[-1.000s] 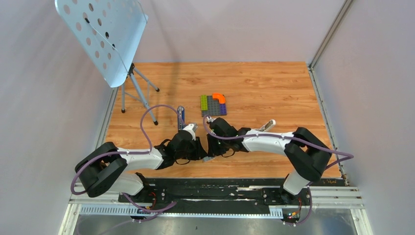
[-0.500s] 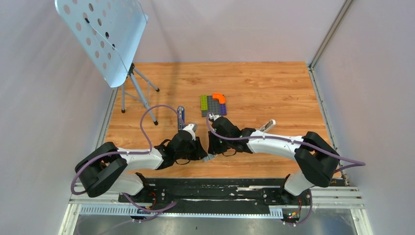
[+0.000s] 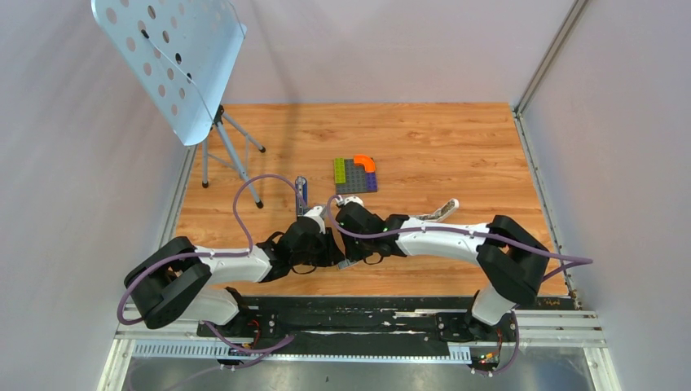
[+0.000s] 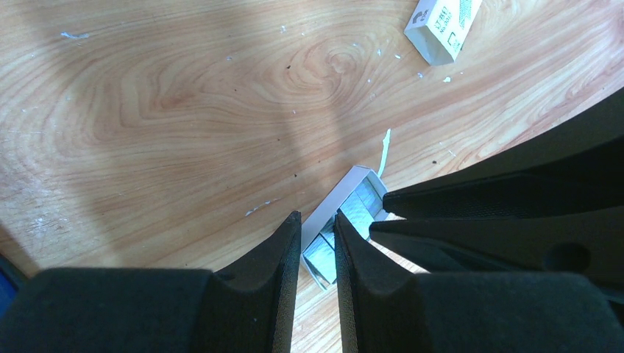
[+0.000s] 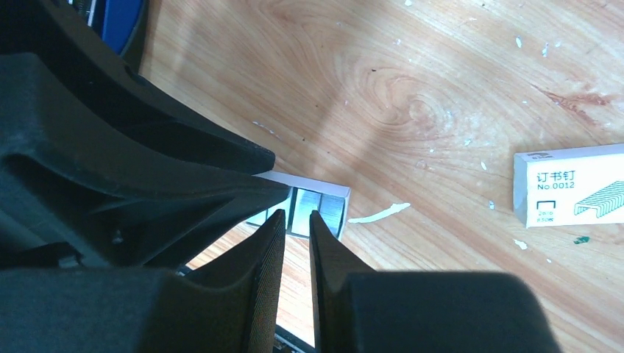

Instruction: Load the staples into the stapler

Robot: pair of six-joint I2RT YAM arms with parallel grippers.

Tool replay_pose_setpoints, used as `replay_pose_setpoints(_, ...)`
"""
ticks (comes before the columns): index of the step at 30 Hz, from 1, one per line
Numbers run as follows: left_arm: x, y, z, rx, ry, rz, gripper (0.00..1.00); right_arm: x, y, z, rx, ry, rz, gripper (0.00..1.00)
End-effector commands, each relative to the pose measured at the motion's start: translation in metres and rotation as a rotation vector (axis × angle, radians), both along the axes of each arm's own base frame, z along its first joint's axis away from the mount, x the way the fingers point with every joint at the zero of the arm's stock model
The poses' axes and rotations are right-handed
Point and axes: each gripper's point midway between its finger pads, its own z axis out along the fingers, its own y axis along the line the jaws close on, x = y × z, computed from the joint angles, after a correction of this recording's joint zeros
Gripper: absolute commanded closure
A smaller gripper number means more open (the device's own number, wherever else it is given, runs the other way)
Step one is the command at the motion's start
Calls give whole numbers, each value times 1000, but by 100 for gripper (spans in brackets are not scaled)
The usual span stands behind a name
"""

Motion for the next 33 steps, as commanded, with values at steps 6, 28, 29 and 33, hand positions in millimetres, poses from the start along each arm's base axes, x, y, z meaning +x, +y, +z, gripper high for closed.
replay_pose_setpoints(6,-13,20,-23,86,55,7,75,-1,-6,-11,-99,-19,3,78)
replay_pose_setpoints(28,-13,20,-24,90,54,2,75,-4,-2,-21,-122,-8,10,74)
replay_pose_setpoints(29,-12,19,-24,90,53,2,75,-4,-2,-22,-124,-7,10,74)
replay_pose_setpoints(33,-12,19,-23,89,53,1,75,-4,-4,-23,-132,-9,9,74)
